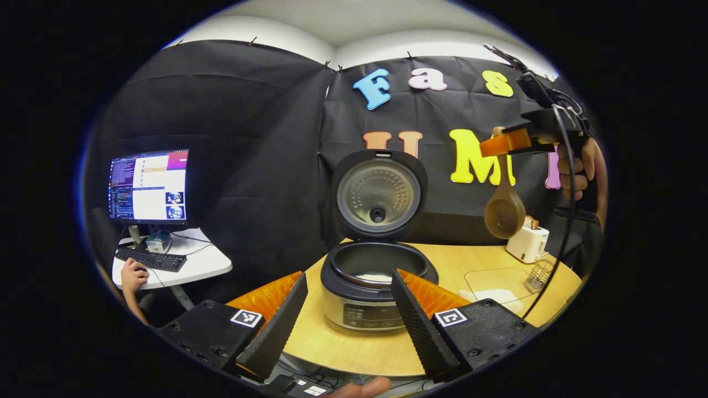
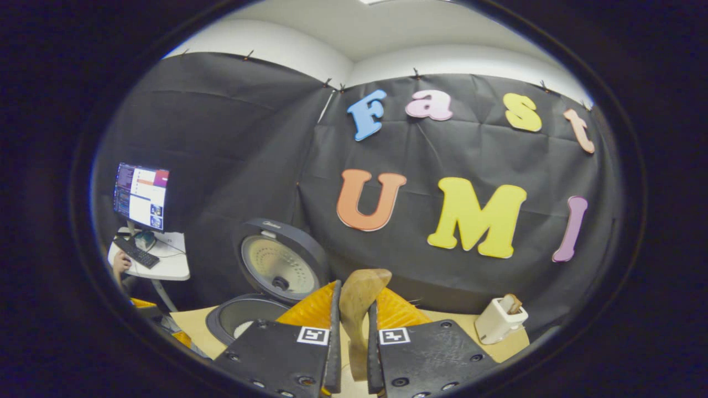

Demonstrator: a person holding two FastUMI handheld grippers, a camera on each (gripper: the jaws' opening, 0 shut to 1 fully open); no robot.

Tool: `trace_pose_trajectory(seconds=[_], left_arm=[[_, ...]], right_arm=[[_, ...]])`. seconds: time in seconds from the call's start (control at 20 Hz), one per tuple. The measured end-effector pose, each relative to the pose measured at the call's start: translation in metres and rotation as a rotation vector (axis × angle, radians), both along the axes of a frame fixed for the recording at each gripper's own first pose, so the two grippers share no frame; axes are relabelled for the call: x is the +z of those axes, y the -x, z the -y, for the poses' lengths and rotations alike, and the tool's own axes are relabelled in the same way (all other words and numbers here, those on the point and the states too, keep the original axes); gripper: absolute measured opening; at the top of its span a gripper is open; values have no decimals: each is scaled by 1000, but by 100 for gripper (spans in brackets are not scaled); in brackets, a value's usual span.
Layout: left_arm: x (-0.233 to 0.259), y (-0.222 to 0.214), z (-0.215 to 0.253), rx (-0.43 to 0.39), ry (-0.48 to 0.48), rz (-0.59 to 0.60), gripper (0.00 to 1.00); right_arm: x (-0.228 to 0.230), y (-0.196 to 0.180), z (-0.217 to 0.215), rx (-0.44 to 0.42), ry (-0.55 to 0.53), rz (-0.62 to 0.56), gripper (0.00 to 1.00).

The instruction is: Close the left gripper, press the button to open the rice cooker; take a wooden spoon from the chopstick holder with the right hand, scoop a spoonful of rice and pour it into the rice cooker, then put the wooden spoon back into the chopstick holder.

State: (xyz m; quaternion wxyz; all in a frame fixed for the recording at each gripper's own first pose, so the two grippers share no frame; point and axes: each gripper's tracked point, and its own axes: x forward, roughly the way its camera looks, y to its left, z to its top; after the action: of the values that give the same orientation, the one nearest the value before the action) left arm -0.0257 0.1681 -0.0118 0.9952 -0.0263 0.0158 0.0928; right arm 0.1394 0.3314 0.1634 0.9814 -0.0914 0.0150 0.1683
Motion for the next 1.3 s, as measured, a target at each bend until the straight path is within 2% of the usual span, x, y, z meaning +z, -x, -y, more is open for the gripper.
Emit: trace_pose_trajectory(seconds=[0.25,0.35,0.65,0.75,0.95,1.15,1.3], left_arm=[[9,-5,32,-28,-60,15,97],[13,-9,42,-21,-55,33,97],[17,-14,81,-83,-10,57,97],[20,-16,91,-104,24,71,97],[40,-13,85,-71,25,142,97],[66,-23,77,-52,-11,169,97],[92,-38,63,-9,-72,175,100]], right_arm=[[5,-5,121,-106,-95,-8,18],[-4,-12,170,-166,-113,-23,18],[-80,-60,292,-322,-157,-118,18],[-113,-78,318,-354,-186,-159,18],[-155,-112,354,-361,-269,-202,19],[-189,-127,362,-329,-354,-295,19],[-190,-138,375,-322,-397,-301,27]])
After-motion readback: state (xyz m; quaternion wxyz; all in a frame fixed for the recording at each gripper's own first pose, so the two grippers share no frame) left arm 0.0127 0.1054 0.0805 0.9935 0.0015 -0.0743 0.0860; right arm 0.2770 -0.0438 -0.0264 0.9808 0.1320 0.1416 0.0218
